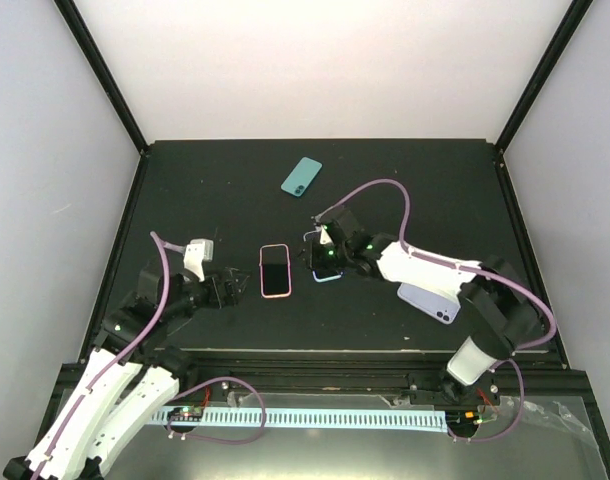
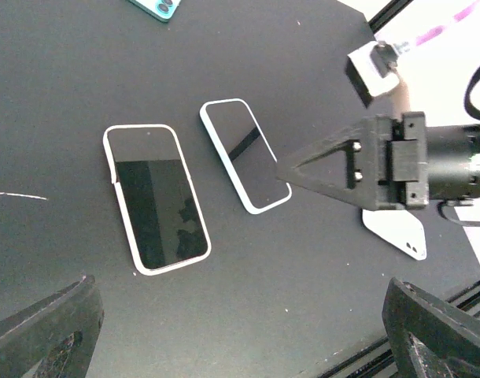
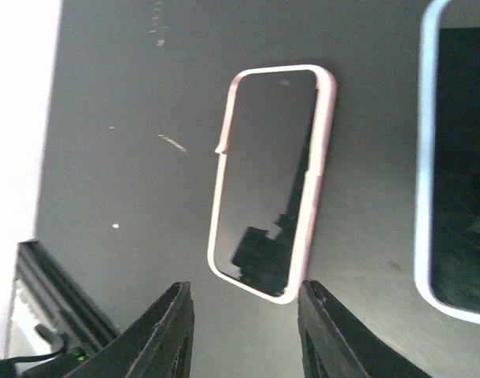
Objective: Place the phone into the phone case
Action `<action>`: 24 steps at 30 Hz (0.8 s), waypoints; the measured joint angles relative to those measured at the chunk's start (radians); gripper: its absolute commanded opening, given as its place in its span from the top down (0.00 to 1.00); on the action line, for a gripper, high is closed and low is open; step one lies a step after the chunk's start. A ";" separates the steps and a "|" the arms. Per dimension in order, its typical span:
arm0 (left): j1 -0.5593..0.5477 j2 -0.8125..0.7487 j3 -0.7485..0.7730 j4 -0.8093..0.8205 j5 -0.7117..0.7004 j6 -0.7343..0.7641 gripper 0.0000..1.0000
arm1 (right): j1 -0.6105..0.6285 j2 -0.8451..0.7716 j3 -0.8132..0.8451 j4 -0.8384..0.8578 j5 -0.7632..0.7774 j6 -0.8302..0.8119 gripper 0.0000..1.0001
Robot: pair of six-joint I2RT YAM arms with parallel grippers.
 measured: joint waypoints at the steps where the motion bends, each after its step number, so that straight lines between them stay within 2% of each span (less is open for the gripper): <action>1: 0.000 0.000 -0.003 0.000 0.001 0.000 0.01 | 0.000 -0.024 -0.008 -0.027 0.028 -0.001 0.62; 12: 0.000 0.000 -0.005 0.000 0.001 0.000 0.01 | -0.056 -0.292 -0.202 -0.299 0.351 0.061 0.64; 19: 0.000 0.000 -0.005 0.000 0.001 0.000 0.01 | -0.116 -0.411 -0.333 -0.358 0.481 0.119 0.65; 24: 0.000 0.000 -0.007 0.006 0.002 0.000 0.01 | -0.146 -0.419 -0.373 -0.364 0.518 0.138 0.66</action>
